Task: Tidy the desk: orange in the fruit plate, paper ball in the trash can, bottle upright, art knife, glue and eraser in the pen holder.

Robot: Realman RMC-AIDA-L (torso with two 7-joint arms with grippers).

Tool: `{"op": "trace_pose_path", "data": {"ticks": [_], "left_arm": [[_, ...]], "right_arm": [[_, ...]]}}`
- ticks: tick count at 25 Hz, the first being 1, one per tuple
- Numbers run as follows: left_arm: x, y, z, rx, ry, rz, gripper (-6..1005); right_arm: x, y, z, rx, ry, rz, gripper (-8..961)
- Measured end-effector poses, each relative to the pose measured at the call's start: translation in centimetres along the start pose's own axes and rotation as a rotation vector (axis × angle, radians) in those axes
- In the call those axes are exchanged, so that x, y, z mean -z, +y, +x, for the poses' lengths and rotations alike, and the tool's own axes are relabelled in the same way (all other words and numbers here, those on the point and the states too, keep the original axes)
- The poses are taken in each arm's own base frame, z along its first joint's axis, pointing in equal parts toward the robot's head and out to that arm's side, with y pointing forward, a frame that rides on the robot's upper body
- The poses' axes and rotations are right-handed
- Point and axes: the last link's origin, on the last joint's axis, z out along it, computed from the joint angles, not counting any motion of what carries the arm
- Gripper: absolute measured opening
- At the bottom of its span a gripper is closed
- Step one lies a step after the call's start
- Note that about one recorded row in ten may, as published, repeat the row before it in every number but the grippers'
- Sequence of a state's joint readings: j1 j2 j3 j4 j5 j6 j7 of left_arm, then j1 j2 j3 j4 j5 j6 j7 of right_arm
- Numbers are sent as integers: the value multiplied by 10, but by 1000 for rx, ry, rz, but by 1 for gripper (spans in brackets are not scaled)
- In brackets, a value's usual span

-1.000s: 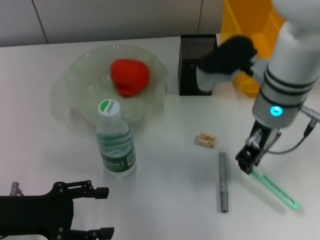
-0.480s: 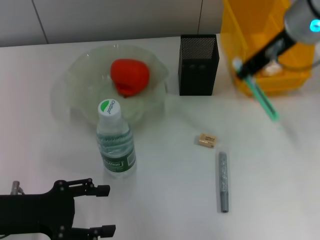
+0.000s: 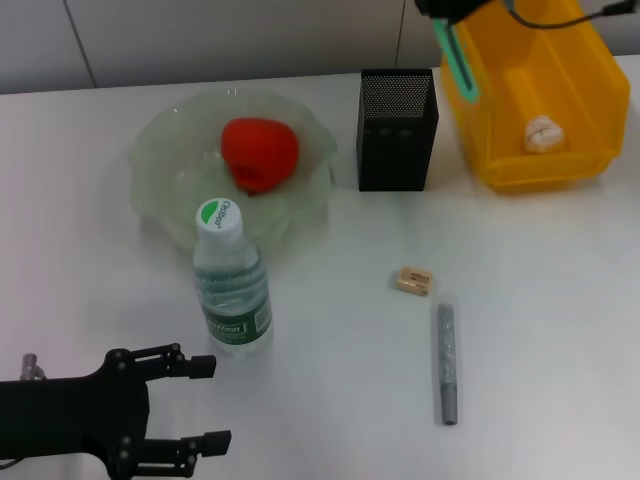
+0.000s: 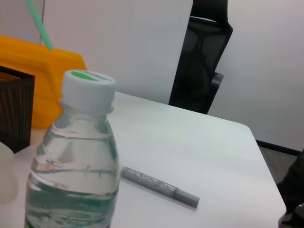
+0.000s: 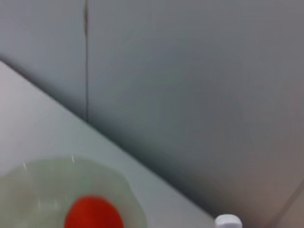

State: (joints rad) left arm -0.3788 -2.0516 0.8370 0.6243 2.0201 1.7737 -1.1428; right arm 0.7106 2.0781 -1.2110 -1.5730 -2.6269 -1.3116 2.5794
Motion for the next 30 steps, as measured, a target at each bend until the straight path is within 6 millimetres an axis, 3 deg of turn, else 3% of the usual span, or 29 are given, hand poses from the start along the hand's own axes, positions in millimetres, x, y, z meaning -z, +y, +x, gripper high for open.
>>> {"op": "trace_pose_path", "data": {"ticks": [7, 13, 30], "left_arm": [[-2, -2, -1, 2, -1, 15, 815], [-3, -2, -1, 1, -1, 16, 815], [-6, -3, -2, 19, 1, 26, 815]], "right_arm": [[-13, 0, 6, 37, -143, -31, 176], [-30, 4, 16, 61, -151, -61, 177], [-54, 1, 31, 62, -159, -56, 218]]}}
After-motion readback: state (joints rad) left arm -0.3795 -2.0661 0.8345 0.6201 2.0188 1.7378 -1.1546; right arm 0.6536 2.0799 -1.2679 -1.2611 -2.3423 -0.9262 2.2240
